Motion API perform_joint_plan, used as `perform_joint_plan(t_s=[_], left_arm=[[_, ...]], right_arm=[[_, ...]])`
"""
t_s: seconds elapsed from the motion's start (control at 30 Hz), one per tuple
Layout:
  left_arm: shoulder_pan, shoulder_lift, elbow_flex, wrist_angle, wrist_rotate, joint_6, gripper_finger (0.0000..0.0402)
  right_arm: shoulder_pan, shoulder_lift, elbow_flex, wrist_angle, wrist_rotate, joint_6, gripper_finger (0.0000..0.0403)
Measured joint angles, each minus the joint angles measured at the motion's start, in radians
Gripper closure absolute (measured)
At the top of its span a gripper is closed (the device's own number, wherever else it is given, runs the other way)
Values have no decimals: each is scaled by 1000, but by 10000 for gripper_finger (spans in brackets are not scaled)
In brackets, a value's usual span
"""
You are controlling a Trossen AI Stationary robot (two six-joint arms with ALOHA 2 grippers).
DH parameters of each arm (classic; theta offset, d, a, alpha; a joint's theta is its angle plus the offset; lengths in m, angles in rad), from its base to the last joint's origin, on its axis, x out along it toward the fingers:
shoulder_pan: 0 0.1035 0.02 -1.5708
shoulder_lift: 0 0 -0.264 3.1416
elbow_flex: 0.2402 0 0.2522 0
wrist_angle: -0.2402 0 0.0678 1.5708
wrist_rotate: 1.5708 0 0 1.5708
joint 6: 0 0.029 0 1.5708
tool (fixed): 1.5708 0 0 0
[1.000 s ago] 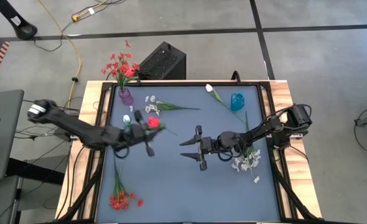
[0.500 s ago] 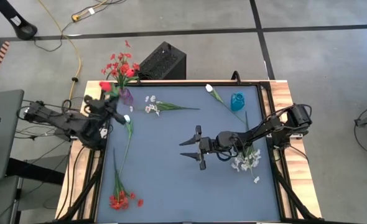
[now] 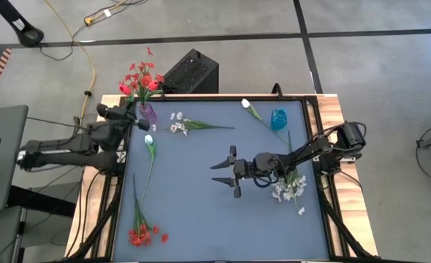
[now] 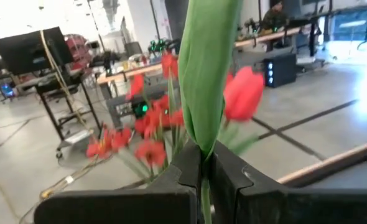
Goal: Sort flowers into vase by color
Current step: Put the red flower into the violet vase
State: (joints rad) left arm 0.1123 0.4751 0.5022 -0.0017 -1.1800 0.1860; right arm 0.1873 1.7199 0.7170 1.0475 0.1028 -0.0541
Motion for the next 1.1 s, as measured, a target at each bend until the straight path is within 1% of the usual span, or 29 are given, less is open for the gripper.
perform_joint_plan(t_s=[0.03, 0.1, 0.27, 0.47, 0.63, 0.93, 1.1], left_arm=[[27, -4, 0, 28, 33, 28, 400], [66, -13, 0, 62, 68, 66, 400], [129, -28, 1, 76, 77, 125, 400], [147, -48, 1, 76, 110, 135, 400], [153, -51, 1, 88, 110, 158, 400], [200, -50, 1, 88, 131, 158, 400], [234, -50, 1, 81, 183, 135, 400]], right_arm=[[0, 0, 0, 0, 0, 1, 198], [1, 0, 0, -6, 0, 1, 198], [1, 0, 0, -23, 0, 1, 198], [-7, 0, 0, -23, -1, 1, 198], [-8, 0, 0, -23, -1, -4, 198], [-13, 0, 0, -23, -2, 0, 198], [-13, 0, 0, -23, -2, 0, 198]])
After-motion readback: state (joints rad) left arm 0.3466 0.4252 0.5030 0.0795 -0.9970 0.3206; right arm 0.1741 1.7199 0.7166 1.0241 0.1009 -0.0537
